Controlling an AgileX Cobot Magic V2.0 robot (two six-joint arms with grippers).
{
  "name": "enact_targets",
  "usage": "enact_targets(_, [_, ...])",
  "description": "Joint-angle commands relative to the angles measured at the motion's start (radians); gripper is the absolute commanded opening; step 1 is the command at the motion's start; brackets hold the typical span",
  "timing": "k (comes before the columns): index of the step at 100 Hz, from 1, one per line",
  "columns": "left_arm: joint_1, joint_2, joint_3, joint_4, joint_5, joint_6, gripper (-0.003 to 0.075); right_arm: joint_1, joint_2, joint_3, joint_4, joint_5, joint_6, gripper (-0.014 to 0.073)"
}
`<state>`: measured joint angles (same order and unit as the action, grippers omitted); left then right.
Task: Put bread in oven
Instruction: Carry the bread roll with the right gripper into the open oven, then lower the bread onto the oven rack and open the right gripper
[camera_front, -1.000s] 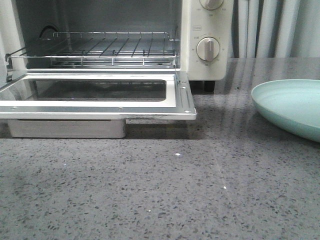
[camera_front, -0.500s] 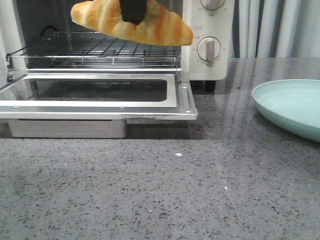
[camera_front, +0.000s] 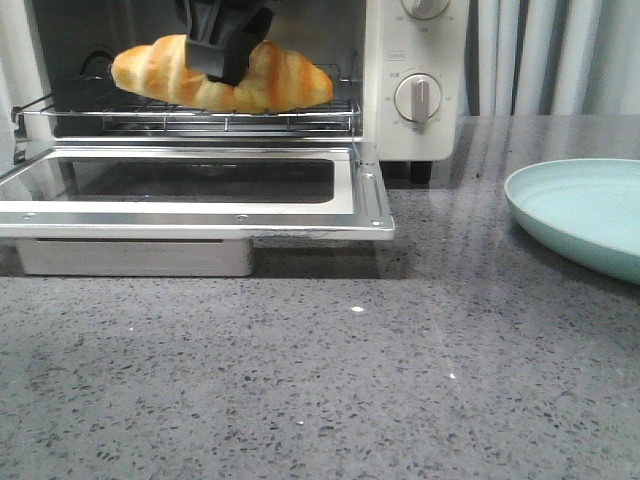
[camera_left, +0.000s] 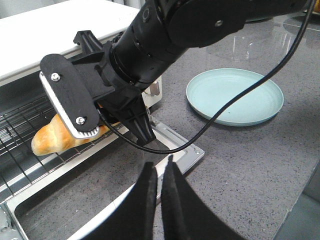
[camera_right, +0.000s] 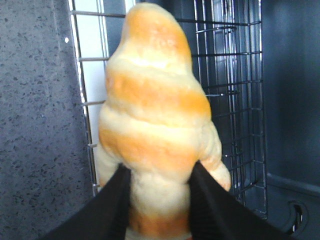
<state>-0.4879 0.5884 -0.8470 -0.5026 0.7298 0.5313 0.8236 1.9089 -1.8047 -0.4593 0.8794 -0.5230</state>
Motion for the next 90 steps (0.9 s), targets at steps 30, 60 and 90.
enact_targets(30, [0.003, 0.002, -0.024, -0.034, -0.071, -0.001, -0.002, 0.0, -0.029, -0.04, -0.038, -0.051, 0.044, 0.0369])
enact_targets(60, [0.003, 0.002, -0.024, -0.034, -0.071, -0.001, -0.002, 0.0, -0.031, -0.073, -0.038, 0.007, 0.089, 0.0417])
enact_targets(90, [0.003, 0.002, -0.024, -0.034, -0.071, -0.001, -0.002, 0.0, -0.042, -0.12, 0.007, 0.061, 0.09, 0.048])
